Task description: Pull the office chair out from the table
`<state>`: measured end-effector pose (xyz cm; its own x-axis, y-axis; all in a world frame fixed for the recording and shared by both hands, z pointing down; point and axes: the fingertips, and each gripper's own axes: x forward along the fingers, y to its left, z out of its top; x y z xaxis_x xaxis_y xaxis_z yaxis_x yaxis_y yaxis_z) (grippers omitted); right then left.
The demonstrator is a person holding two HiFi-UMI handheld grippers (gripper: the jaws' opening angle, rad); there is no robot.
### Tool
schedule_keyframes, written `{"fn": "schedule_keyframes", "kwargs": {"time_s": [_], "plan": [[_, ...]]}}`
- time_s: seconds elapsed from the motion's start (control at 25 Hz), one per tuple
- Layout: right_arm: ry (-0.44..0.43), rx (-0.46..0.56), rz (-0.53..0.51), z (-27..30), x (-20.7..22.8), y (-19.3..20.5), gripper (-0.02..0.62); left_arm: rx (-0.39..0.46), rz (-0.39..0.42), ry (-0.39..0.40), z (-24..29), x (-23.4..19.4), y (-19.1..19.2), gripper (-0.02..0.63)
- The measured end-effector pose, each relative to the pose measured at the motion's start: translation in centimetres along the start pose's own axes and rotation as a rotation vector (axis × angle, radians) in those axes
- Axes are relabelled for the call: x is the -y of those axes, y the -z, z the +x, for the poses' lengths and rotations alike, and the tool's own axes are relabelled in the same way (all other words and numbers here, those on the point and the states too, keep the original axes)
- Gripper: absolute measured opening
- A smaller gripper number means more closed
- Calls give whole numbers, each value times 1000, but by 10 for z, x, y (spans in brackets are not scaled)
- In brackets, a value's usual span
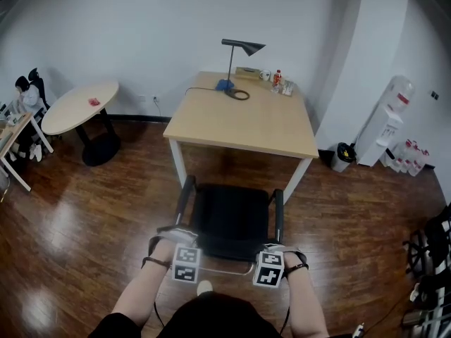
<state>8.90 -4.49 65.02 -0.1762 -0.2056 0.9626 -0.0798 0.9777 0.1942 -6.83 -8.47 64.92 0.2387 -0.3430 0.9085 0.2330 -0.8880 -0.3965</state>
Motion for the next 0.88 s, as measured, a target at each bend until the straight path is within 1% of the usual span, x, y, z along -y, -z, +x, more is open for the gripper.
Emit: {"fn": "schedule_keyframes", "kwargs": {"time_s": [0.36, 0.56, 0.72, 0.88], "plan": [[2, 10, -17, -5, -25, 0, 71, -8, -8, -2, -9, 23, -7, 46], [18, 2, -12, -10, -35, -2, 69, -9, -14, -10, -16, 33, -8, 46], [29, -13, -34, -12, -42, 1, 66, -15, -13, -30, -19, 39, -13, 46], [35, -21, -36, -13, -50, 1, 66, -10, -13, -30, -20, 46, -15, 46]]}}
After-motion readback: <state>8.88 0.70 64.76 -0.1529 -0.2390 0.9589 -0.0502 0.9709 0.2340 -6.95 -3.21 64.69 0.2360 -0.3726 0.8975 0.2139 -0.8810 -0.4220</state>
